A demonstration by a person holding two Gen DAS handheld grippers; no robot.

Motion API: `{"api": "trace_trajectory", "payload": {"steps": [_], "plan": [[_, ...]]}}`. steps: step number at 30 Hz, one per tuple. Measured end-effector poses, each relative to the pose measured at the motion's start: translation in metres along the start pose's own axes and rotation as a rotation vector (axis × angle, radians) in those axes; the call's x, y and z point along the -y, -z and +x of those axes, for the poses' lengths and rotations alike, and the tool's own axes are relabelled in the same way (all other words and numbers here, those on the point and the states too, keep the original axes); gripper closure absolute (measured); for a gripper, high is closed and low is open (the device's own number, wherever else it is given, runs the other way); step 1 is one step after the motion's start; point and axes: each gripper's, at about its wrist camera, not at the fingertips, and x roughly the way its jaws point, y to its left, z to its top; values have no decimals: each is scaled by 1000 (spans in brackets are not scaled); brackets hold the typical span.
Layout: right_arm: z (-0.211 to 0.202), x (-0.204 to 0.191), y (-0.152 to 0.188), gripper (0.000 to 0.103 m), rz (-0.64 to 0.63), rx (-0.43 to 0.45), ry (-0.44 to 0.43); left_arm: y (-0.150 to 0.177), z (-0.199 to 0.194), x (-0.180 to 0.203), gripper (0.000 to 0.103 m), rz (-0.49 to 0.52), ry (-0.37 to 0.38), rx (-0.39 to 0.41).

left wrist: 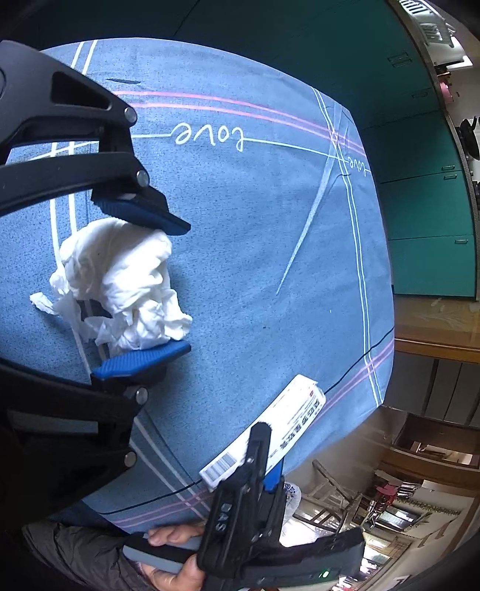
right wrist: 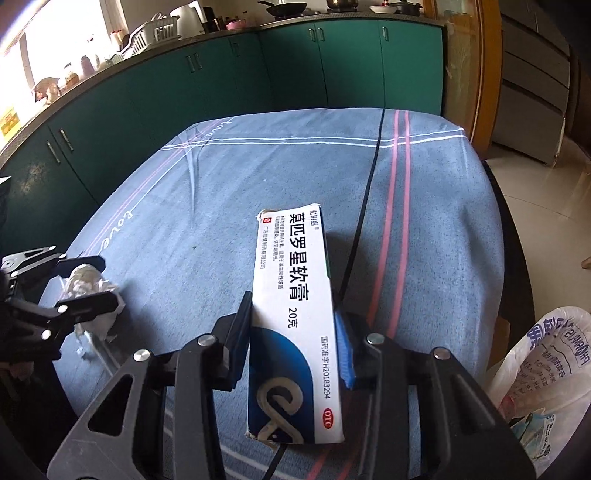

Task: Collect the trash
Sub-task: 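Hold the medicine box in the right tool while the left tool hovers over the tissue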

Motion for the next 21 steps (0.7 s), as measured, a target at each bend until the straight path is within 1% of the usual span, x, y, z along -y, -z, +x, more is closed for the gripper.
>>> {"api": "trace_trajectory", "payload": {"steps": [6, 11, 14, 21], "plan": [[-10, -2, 3, 63, -18, 3, 10, -5, 6, 3, 39, -9, -19, -7], [-14, 0, 8, 63, -20, 0, 19, -6, 10, 7, 37, -10, -45, -13], [-15, 3, 10, 63, -16, -4, 26, -6, 11, 8, 34, -5, -49, -13], [-14, 3, 10, 63, -13, -10, 28, -5, 12, 8, 32, -8, -62, -15]]}}
